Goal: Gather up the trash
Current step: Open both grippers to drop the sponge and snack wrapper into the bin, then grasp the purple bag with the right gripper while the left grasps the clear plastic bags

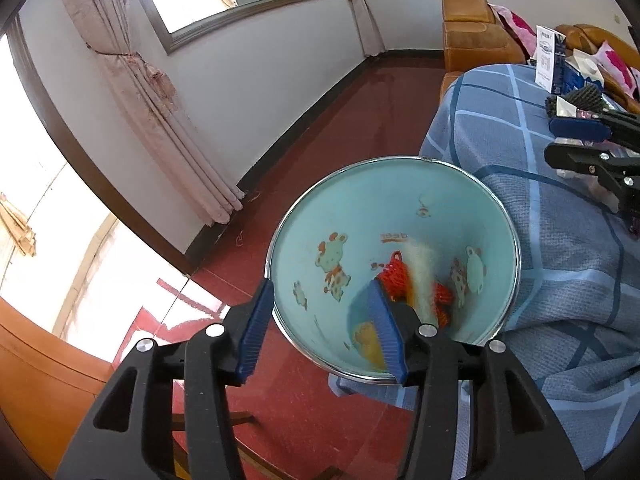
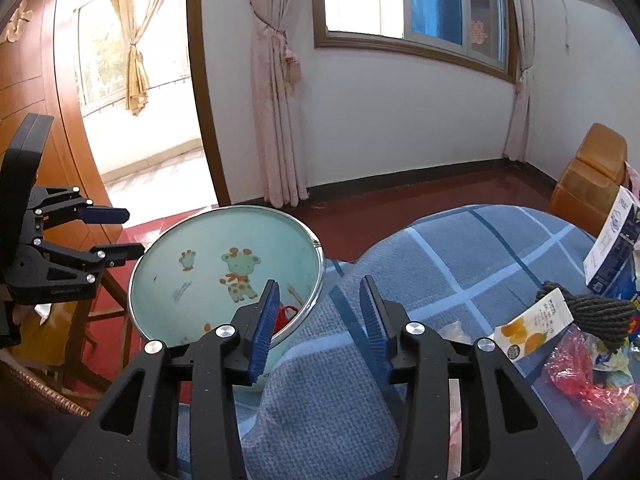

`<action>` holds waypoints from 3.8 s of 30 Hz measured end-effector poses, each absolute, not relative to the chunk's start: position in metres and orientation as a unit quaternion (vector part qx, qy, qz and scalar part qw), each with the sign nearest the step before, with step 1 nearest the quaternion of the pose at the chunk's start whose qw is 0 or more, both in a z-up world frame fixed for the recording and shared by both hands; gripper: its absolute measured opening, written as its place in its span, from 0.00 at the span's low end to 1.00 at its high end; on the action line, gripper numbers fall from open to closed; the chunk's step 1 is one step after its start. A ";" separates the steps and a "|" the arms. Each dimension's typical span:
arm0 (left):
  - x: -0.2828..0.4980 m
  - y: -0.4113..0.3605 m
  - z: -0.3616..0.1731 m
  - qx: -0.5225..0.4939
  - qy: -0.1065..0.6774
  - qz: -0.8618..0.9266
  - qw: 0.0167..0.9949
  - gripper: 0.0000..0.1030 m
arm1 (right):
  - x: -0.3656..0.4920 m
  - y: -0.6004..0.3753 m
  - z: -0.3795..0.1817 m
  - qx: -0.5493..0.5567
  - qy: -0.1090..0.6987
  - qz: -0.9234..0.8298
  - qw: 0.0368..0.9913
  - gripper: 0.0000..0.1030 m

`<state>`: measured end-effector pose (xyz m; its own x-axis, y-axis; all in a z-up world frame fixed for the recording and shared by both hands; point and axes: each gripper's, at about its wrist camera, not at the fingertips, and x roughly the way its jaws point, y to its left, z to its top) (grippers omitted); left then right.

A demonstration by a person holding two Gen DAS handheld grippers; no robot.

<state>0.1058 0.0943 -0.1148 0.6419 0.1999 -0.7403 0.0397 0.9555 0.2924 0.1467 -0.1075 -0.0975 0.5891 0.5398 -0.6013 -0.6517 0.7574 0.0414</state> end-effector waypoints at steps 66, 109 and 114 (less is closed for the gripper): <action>0.105 -0.005 -0.133 0.170 0.424 -0.063 0.887 0.61 | 0.104 -0.329 -0.141 0.072 0.430 0.097 0.895 0.11; 0.186 -0.144 -0.136 0.135 0.402 -0.183 0.887 0.15 | 0.050 -0.447 -0.138 0.149 0.363 -0.011 0.920 0.51; 0.182 -0.152 -0.139 0.155 0.399 -0.190 0.884 0.09 | 0.061 -0.438 -0.131 0.131 0.365 0.001 0.922 0.57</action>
<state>0.1824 -0.1515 -0.1392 0.6103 -0.2112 -0.7635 0.4589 0.8799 0.1233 0.0614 -0.4377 -0.1311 0.7329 0.0982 -0.6733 0.0928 0.9659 0.2419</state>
